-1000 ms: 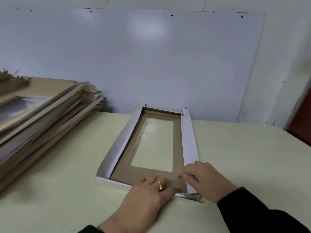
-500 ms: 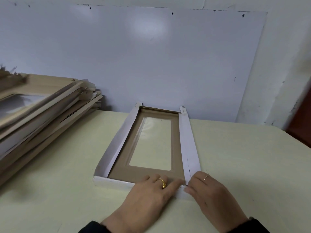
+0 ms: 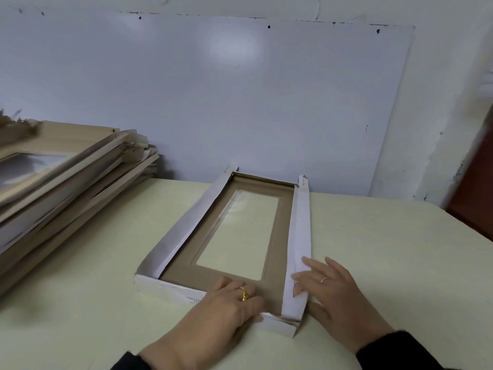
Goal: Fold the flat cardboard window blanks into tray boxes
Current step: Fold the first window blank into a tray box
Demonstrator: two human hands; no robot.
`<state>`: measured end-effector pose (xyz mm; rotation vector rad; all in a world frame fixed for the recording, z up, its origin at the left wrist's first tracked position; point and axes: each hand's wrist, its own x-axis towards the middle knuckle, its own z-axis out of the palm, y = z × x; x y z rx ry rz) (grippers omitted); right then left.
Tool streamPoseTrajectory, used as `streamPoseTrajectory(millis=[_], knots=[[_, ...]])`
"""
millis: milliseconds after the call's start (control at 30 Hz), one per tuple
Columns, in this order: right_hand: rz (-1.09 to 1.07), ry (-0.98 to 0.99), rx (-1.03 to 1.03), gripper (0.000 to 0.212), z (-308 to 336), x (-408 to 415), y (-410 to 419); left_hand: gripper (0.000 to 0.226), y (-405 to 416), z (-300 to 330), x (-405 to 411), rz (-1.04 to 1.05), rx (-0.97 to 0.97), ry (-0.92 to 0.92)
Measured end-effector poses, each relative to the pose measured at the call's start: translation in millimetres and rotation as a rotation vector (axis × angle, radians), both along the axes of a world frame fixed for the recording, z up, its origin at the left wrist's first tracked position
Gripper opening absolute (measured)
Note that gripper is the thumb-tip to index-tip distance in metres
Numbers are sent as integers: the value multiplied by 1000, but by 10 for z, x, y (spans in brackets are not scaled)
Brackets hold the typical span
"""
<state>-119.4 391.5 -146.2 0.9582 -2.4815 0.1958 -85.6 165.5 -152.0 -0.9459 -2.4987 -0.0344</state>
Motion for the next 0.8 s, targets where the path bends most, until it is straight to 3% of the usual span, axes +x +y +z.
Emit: streamPoseTrajectory(millis=[200,300,433,533,633,733,800], knots=[[94,88,81,30,-38,-12,-303,59,203,-42,112,80,84,90],[135,69,76,24,-70,56,-472,34,224,-63,128,126,106,133],[221,-46,-56,22,-42,83,-501,59,-70,-6,119,90,77,120],[84,-151,-22,7,3,-35,-326,47,-320,15,92,50,131,18],[-83,-227,-77,22,1,-230,-7,50,-562,20,51,90,170,14],[-288,-277,-56,18,-55,-348,329,56,-772,25,6,207,189,50],[-413,-285,-24,22,-77,-369,498,46,-878,33,-35,272,245,52]])
